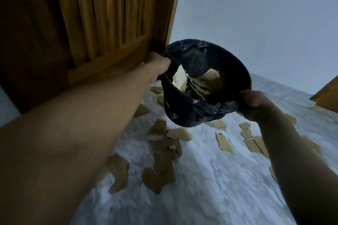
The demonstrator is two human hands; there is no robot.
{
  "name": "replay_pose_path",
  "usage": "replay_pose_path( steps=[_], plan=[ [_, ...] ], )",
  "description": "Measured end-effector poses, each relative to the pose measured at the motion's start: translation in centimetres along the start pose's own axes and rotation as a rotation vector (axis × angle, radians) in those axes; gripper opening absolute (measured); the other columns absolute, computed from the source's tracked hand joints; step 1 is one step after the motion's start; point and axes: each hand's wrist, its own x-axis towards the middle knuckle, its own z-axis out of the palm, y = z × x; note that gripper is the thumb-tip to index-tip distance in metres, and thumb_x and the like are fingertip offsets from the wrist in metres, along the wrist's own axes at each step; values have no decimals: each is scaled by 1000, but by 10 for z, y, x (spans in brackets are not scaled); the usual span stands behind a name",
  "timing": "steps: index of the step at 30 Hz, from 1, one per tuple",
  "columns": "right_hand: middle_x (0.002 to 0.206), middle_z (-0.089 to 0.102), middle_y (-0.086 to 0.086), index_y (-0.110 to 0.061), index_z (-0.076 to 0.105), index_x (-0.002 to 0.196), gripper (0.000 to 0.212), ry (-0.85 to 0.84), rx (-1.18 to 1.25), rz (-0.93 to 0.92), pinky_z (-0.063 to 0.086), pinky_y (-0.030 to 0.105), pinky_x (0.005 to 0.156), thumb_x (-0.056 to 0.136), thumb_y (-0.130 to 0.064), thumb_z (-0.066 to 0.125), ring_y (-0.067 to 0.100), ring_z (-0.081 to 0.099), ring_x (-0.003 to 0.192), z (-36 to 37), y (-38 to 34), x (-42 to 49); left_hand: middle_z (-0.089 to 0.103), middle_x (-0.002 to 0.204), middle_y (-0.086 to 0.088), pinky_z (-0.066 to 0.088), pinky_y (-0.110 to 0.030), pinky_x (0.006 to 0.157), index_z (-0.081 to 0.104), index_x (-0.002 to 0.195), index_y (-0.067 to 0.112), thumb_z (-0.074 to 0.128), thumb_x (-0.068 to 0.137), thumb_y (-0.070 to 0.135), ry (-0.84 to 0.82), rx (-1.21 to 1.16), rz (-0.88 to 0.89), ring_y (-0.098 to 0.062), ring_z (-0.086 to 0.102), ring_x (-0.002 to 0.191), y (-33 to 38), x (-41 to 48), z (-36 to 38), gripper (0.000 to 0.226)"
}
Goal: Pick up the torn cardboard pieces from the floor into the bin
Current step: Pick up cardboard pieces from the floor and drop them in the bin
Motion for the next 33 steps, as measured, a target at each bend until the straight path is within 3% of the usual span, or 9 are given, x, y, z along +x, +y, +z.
replay_pose_path(
  steps=[3, 7, 10, 13, 15, 22, 25, 27, 33],
  plan=[
    [114, 64, 19, -4, 58, 124, 38, 20, 44, -91, 59, 47, 85, 86, -5, 53, 29, 64, 96, 79, -25, 10, 53, 107, -10, 56, -41, 83, 40, 137, 10, 51, 97, 20, 26, -173, -117, -29, 58, 96, -35, 29, -26, 42],
    [104, 64, 15, -8, 57, 117, 32, 160, 255, -76, 58, 48, 83, 88, -1, 47, 33, 66, 94, 157, -32, 6, 50, 135, -11, 60, -43, 70, 26, 149, 25, 44, 100, 13, 26, -406, -229, -34, 59, 109, -66, 48, -37, 54],
    [103, 60, 13, -11, 53, 114, 26, 258, 289, -74, 56, 46, 88, 93, 1, 43, 31, 62, 96, 177, -24, 10, 41, 148, -10, 57, -49, 86, 22, 153, 27, 42, 100, 10, 96, -463, -250, -36, 52, 122, -74, 58, -23, 59],
    [109, 60, 12, -12, 54, 123, 35, 322, 301, -101, 54, 46, 94, 94, 1, 41, 31, 61, 101, 169, -7, 32, 50, 134, -14, 58, -40, 64, 30, 149, 19, 44, 101, 8, -99, -451, -293, -30, 59, 99, -81, 56, -12, 51],
    [110, 60, 8, -12, 53, 130, 40, 379, 313, -92, 53, 42, 94, 94, 1, 41, 28, 60, 103, 160, 5, 42, 55, 117, -15, 56, -36, 64, 39, 141, 10, 46, 102, 10, -247, -378, -310, -27, 60, 89, -86, 55, -8, 40],
    [128, 58, 10, -11, 48, 134, 40, 546, 393, -128, 46, 37, 104, 97, -3, 38, 25, 57, 111, 158, 25, 77, 50, 142, -10, 61, -32, 62, 43, 143, 25, 50, 96, 11, -285, -513, -245, -31, 59, 114, -98, 95, 44, 50],
    [130, 52, 5, -15, 40, 144, 47, 520, 403, -88, 41, 30, 103, 98, -2, 35, 21, 52, 116, 163, 35, 90, 46, 147, -6, 60, -45, 82, 39, 145, 34, 46, 98, 18, -271, -552, -235, -32, 56, 119, -103, 108, 78, 50],
    [131, 51, 7, -18, 39, 144, 50, 458, 385, 6, 44, 36, 105, 97, -2, 37, 26, 53, 119, 160, 44, 99, 46, 146, -6, 54, -53, 92, 38, 144, 36, 45, 99, 19, -267, -562, -231, -35, 55, 120, -103, 105, 95, 49],
    [121, 57, 12, -9, 48, 132, 36, 259, 270, 144, 56, 26, 60, 97, -3, 48, 24, 56, 99, 132, 43, 122, 59, 131, -8, 61, -39, 66, 35, 148, 31, 37, 102, 21, -272, -608, -261, -30, 67, 102, -103, 106, 112, 47]
  ],
)
